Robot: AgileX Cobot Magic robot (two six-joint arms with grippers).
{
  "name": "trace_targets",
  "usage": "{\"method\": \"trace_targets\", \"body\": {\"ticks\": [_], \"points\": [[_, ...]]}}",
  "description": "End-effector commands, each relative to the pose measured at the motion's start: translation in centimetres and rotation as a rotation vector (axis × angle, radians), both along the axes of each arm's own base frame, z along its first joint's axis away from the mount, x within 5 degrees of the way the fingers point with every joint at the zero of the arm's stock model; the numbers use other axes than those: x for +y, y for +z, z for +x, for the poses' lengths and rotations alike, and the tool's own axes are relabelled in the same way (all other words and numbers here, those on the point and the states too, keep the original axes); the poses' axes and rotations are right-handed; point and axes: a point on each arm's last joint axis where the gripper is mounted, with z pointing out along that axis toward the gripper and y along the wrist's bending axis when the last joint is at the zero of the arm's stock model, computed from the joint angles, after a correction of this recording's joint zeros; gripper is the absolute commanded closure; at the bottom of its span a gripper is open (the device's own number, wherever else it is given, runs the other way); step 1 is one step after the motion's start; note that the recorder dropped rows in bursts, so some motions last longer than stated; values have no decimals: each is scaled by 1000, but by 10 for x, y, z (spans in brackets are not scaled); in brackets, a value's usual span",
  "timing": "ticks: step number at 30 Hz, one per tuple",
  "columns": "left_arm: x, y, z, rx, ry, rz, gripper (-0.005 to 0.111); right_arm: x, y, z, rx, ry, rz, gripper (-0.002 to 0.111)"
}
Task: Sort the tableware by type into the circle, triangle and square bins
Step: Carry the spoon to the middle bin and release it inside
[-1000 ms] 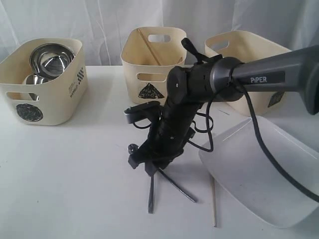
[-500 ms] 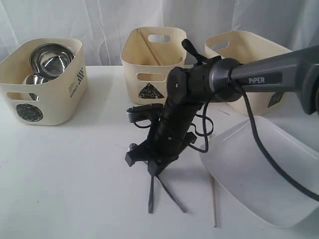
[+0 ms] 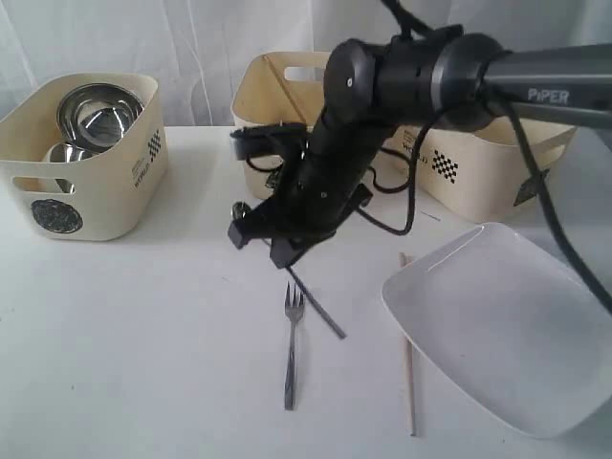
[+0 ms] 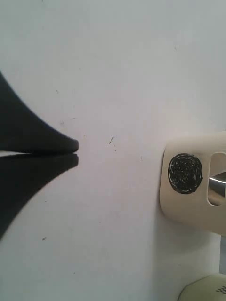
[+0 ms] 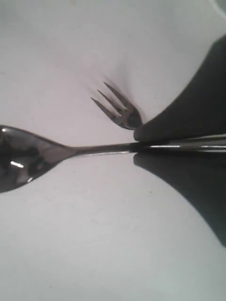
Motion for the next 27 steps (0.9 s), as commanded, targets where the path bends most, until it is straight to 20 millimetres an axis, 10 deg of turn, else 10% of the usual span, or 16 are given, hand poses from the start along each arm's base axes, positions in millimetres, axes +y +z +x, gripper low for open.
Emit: {"method": "trace_targets", "body": {"ticks": [1, 20, 27], "points": [[0, -1, 0, -4, -7, 1, 107, -16, 27, 16, -71, -24, 82, 108], [0, -1, 0, -4, -7, 1, 107, -99, 89, 76, -428, -175, 978, 108], [0, -1, 0, -4, -7, 1, 107, -107, 58, 110, -658, -212, 823, 108]]}}
